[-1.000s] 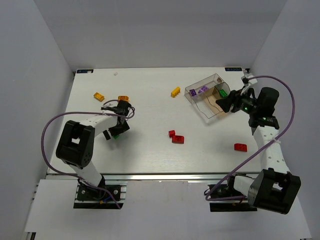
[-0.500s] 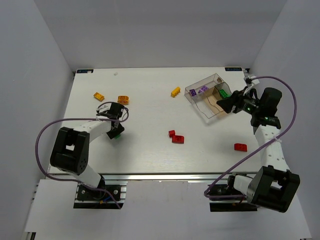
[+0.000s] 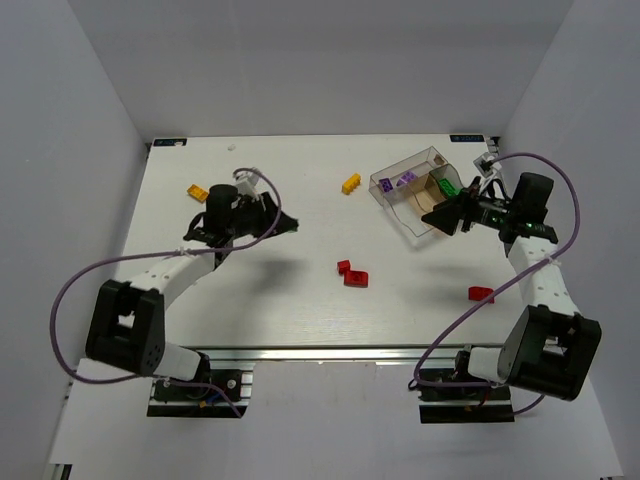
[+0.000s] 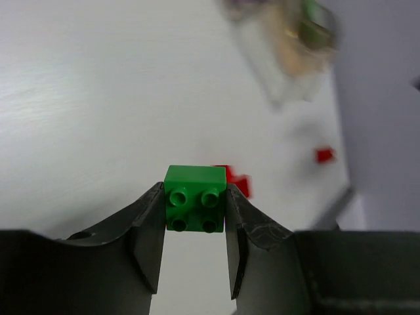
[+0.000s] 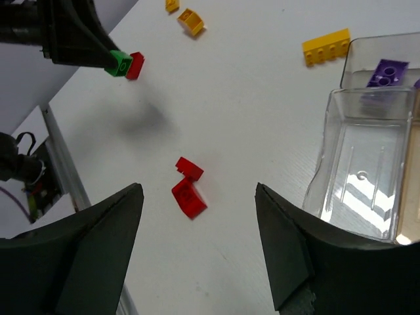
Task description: Sort the legos into containers by color
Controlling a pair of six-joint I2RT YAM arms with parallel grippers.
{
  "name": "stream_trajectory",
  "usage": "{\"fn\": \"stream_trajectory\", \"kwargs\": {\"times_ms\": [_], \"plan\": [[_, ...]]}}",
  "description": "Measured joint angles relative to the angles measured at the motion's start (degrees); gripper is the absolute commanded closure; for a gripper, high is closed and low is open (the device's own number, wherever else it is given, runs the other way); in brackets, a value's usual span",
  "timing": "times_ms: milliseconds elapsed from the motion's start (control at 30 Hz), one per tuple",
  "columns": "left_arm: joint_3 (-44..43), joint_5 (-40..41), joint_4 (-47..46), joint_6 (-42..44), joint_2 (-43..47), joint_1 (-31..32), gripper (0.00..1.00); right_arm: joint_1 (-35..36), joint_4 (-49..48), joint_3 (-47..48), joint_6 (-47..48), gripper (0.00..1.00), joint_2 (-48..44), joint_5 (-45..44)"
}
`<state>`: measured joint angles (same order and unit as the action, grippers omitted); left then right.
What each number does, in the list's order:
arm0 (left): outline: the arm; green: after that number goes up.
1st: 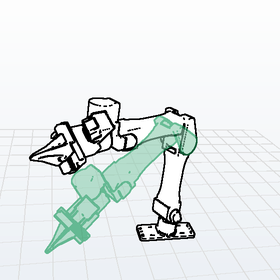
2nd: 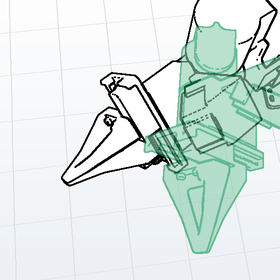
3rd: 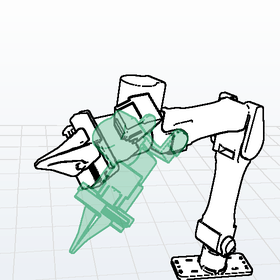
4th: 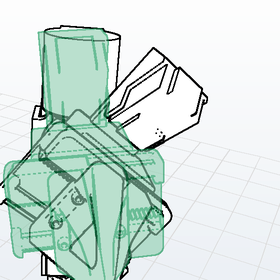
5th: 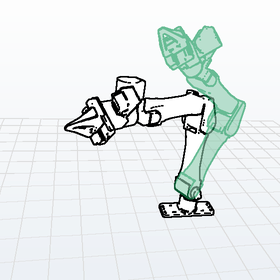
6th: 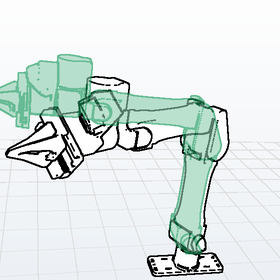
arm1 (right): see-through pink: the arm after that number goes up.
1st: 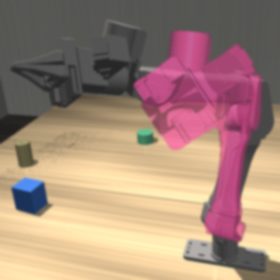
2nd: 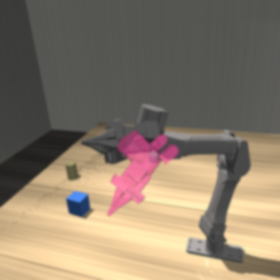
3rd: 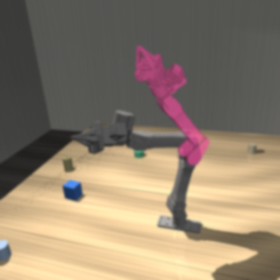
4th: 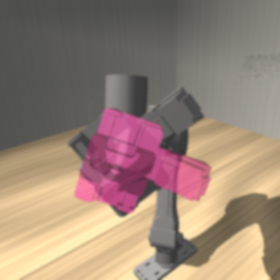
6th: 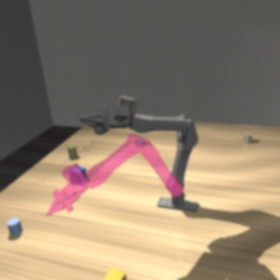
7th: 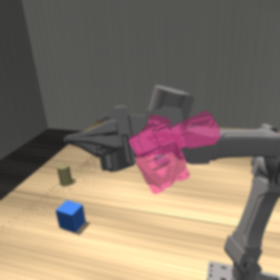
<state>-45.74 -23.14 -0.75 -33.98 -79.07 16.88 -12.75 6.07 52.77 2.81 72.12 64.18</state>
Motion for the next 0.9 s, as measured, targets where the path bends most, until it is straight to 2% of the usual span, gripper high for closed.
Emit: {"fn": "stream_trajectory", "kwargs": {"times_ms": [67, 100, 167, 233, 267, 367, 400, 533, 600, 767, 900], "plan": [[-1.9, -10.2, -8.1, -0.1, -3.7, 0.7, 1.00, 0.6, 1.6, 0.8, 0.7, 0.42, 1.7, 1.1], [-2.8, -14.9, -11.9, -0.6, -6.0, 1.5, 1.00, 1.0, 2.4, 1.2, 0.8, 0.53, 2.6, 1.4], [-4.8, -23.0, -17.7, -1.2, -10.6, 3.1, 1.00, 1.9, 3.7, 2.3, 1.0, 0.62, 4.3, 2.1], [-7.1, -29.5, -21.6, -1.9, -15.1, 5.2, 1.00, 3.2, 5.0, 3.4, 1.0, 0.56, 6.2, 2.9], [-8.5, -32.3, -23.2, -2.4, -17.2, 6.0, 1.00, 3.7, 5.6, 3.8, 1.2, 0.42, 7.0, 3.2], [-11.1, -37.3, -30.8, -8.7, -22.5, 8.6, 1.00, 6.2, 7.8, 4.4, 3.6, 0.14, 8.3, 3.7], [-11.4, -38.2, -35.5, -12.8, -24.1, 9.3, 1.00, 7.3, 8.1, 4.4, 4.7, 0.11, 8.2, 3.7], [-11.7, -37.7, -56.5, -31.5, -31.1, 11.3, 1.00, 12.2, 4.8, 0.4, 9.6, 0.11, 4.1, 0.7], [-12.4, -35.6, -63.1, -39.5, -34.2, 12.3, 1.00, 14.6, 0.4, -4.8, 11.8, 0.11, -0.7, -2.2], [-13.7, -29.9, -68.0, -49.1, -36.8, 15.3, 1.00, 19.6, -11.5, -14.2, 17.2, 0.11, -10.4, -8.4], [-17.7, -27.4, -65.6, -51.8, -36.7, 17.5, 1.00, 21.3, -17.3, -15.6, 22.3, 0.11, -11.5, -10.5]]}}
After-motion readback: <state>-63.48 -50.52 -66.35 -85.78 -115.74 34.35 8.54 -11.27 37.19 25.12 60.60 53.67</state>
